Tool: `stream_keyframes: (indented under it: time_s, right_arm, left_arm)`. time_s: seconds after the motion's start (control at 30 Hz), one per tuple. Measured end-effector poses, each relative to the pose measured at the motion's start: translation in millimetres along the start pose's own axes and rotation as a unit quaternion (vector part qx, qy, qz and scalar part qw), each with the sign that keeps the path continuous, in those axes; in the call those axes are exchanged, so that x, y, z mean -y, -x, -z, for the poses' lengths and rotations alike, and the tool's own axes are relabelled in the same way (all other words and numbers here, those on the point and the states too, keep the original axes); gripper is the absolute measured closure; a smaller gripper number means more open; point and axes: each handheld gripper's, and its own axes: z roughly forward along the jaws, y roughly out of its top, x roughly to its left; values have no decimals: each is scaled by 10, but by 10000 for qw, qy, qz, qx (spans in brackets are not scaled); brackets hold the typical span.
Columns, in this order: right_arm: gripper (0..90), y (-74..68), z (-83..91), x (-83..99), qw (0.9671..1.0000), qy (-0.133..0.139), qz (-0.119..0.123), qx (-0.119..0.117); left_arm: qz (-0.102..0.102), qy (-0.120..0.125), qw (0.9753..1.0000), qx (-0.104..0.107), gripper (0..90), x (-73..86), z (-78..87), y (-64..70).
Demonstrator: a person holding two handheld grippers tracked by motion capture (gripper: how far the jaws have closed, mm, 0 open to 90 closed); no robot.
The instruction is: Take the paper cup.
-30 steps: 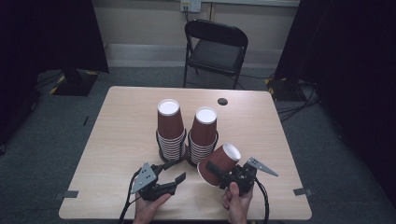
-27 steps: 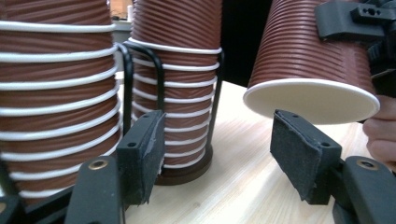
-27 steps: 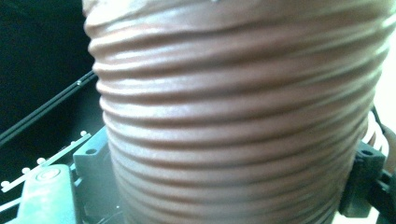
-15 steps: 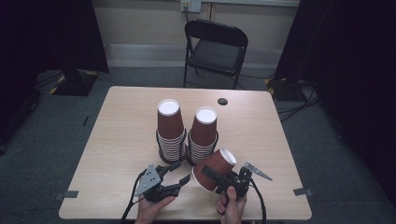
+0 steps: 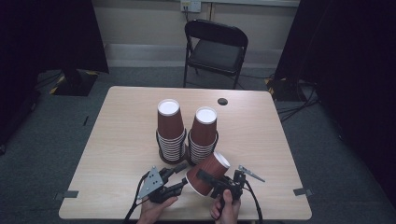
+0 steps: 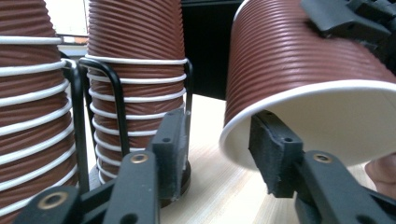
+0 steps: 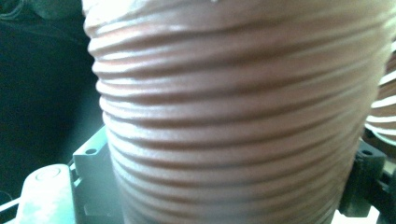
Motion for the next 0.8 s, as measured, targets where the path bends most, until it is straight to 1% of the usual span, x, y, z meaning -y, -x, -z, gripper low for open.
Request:
stream_keyframes:
  time_s: [0.07, 0.13, 0.2, 0.27, 0.3, 0.37, 0.47, 0.5, 0.57, 0.63, 0.7, 0.8]
  right_arm:
    - [151, -1, -33, 22, 10000, -58, 5, -2]
    - [151, -7, -62, 46, 9999, -121, -11, -21]
    - [151, -12, -89, 64, 9998, -182, -45, -71]
    - [151, -19, -116, 79, 9996, -232, -67, -108]
    - [151, -23, -129, 87, 9995, -277, -60, -118]
    - [151, -28, -149, 105, 9993, -349, -59, -124]
    - [151, -29, -173, 127, 9988, -442, -107, -202]
    - [151, -30, -184, 135, 9985, -492, -125, -198]
    - [150, -32, -209, 150, 9981, -587, -85, -187]
    - [148, -30, -221, 155, 9979, -612, -112, -190]
    - [140, -20, -230, 157, 9977, -634, -159, -164]
    - [132, -21, -233, 160, 9978, -628, -134, -153]
  left_arm:
    - [-73, 22, 10000, -22, 599, -2, -10, 12]
    - [-77, 40, 10000, 49, 627, -4, -25, 26]
    - [-134, 85, 9998, 72, 637, 5, -38, 41]
    - [-139, 115, 9998, 27, 659, 15, -54, 57]
    - [-100, 153, 9998, 20, 670, 19, -56, 60]
    - [-93, 190, 9998, -16, 684, 19, -49, 56]
    - [-74, 230, 9997, -69, 717, 18, -40, 56]
    - [-62, 230, 9997, -80, 728, 19, -41, 55]
    - [-16, 210, 9997, -97, 745, 31, -47, 48]
    - [7, 208, 9997, -99, 793, 45, -41, 40]
    - [18, 199, 9997, -104, 807, 53, -40, 41]
    - [61, 190, 9997, -102, 810, 59, -45, 41]
